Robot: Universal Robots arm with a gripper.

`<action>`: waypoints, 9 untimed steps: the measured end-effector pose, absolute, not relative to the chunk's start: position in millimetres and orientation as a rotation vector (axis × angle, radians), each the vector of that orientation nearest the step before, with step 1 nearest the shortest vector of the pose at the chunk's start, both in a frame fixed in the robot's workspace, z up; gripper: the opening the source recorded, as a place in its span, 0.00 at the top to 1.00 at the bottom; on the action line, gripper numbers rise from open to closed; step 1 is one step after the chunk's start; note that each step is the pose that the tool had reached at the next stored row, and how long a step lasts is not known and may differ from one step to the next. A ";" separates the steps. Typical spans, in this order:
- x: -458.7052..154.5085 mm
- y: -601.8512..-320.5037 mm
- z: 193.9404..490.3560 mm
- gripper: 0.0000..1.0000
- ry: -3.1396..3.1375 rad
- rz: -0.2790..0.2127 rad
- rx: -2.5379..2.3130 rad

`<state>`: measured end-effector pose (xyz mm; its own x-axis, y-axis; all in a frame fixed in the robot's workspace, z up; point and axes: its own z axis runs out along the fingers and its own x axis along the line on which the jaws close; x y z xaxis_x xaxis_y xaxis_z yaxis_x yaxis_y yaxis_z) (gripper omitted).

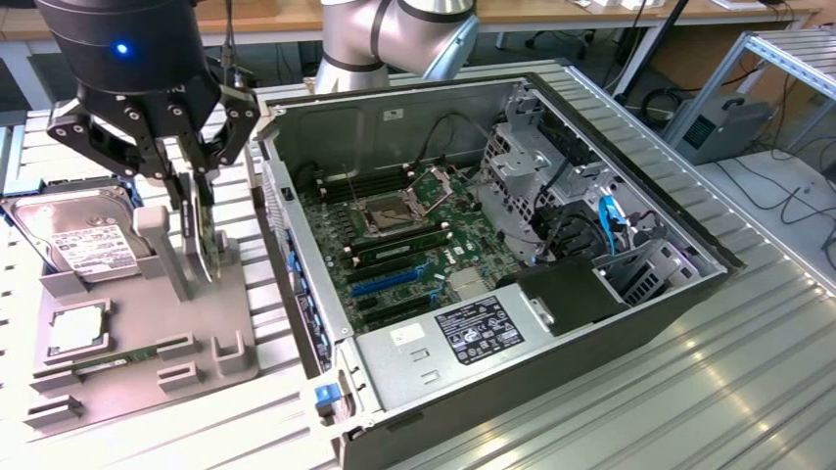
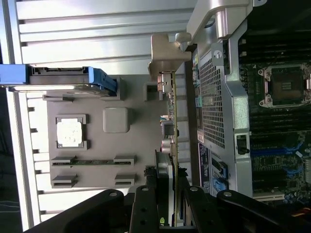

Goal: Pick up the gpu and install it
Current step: 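Pick up the gpu and move the gpu toward the slot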

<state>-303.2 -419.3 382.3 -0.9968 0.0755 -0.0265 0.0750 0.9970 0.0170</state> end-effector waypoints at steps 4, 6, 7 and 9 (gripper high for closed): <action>-303.2 -419.3 383.3 0.73 3.112 0.025 0.117; -303.2 -419.3 383.9 0.73 3.112 0.025 0.117; -303.2 -419.3 384.2 0.73 3.112 0.025 0.117; -303.2 -419.3 385.0 0.73 3.112 0.025 0.117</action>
